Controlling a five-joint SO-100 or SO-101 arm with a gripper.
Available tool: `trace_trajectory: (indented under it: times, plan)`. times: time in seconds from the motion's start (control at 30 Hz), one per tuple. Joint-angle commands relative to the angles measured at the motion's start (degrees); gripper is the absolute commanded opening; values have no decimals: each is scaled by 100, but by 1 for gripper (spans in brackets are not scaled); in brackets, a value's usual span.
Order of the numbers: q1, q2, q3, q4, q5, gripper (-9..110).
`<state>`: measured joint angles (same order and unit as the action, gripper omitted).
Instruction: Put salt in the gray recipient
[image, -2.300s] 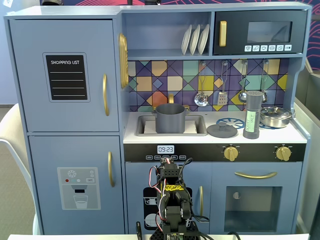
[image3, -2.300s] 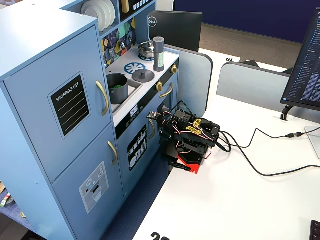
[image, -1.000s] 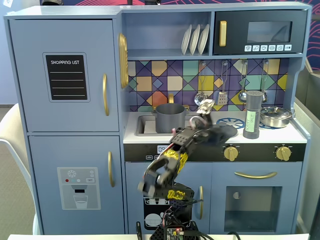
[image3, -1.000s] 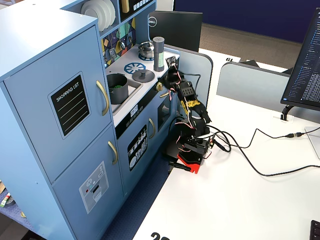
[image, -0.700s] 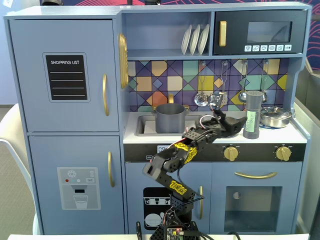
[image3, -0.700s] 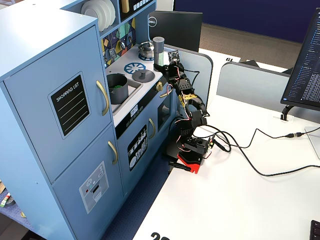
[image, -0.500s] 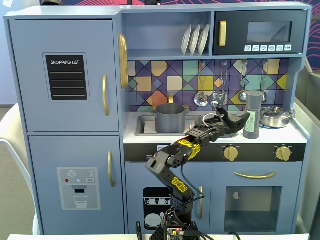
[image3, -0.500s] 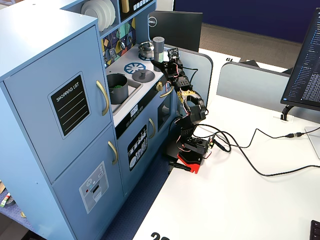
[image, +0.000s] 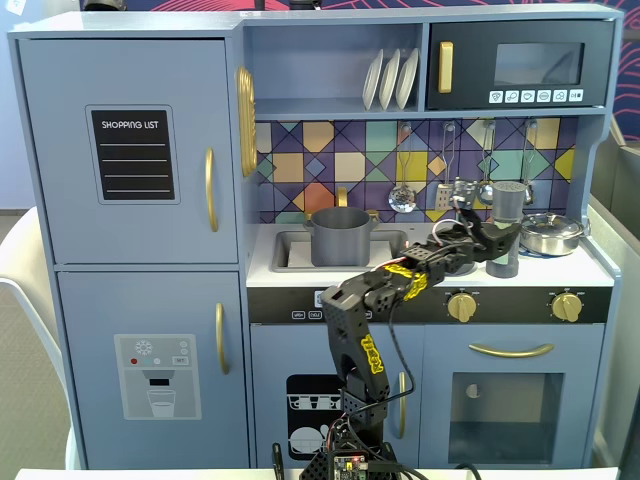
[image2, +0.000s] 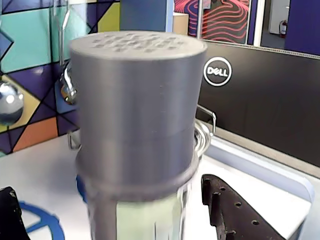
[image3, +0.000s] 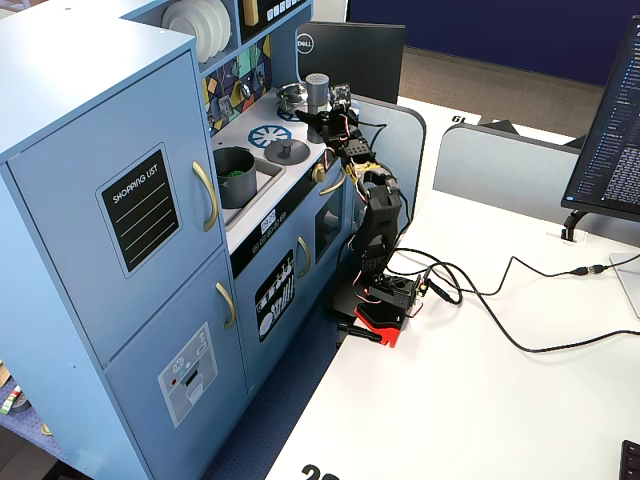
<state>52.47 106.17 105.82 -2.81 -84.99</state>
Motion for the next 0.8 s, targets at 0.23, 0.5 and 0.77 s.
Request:
trace_trajectory:
  times: [0.23, 0.5, 0.77]
  plan:
    - [-35, -1283, -1934, 176, 176, 44]
    - [-185, -1573, -2206, -26, 272, 23]
    - [-255, -686, -1740, -545, 958, 0]
